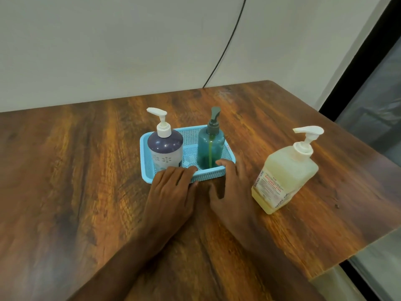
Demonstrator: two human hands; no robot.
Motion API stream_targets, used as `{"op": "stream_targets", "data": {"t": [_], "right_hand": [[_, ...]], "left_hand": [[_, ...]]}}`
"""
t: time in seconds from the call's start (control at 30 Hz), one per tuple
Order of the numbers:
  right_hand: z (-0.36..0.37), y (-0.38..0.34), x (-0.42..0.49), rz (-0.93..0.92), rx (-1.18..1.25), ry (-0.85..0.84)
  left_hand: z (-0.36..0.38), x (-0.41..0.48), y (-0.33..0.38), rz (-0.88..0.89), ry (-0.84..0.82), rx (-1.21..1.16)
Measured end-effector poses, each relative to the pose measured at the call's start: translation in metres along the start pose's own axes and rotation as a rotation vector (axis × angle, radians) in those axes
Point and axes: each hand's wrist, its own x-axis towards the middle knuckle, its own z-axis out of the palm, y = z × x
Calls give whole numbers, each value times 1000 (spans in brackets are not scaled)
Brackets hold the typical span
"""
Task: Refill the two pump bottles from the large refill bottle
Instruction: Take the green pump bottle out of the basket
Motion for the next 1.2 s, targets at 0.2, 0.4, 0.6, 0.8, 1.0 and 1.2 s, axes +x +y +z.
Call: {"op": "stream_targets", "data": {"t": [0.2, 0.4, 0.6, 0.8, 1.0, 1.2], "right_hand": [[0, 3, -5, -23, 24, 23], [-6, -7, -9, -27, 60, 83], [-28, -46, 17, -48, 103, 229], [-12, -67, 72, -11, 123, 156], [-56, -78, 32, -143, 266, 298], [-67, -46, -39, -137, 229, 180]], "left_hand": [[-2, 0, 5, -16, -20, -5], [-5, 7, 7, 0, 4, 10], [-14, 9, -11, 4, -14, 41], [-14, 12, -18, 30, 6, 31], [-13, 12, -14, 7, 7, -2], [-18, 8, -7, -59, 59, -255]]}}
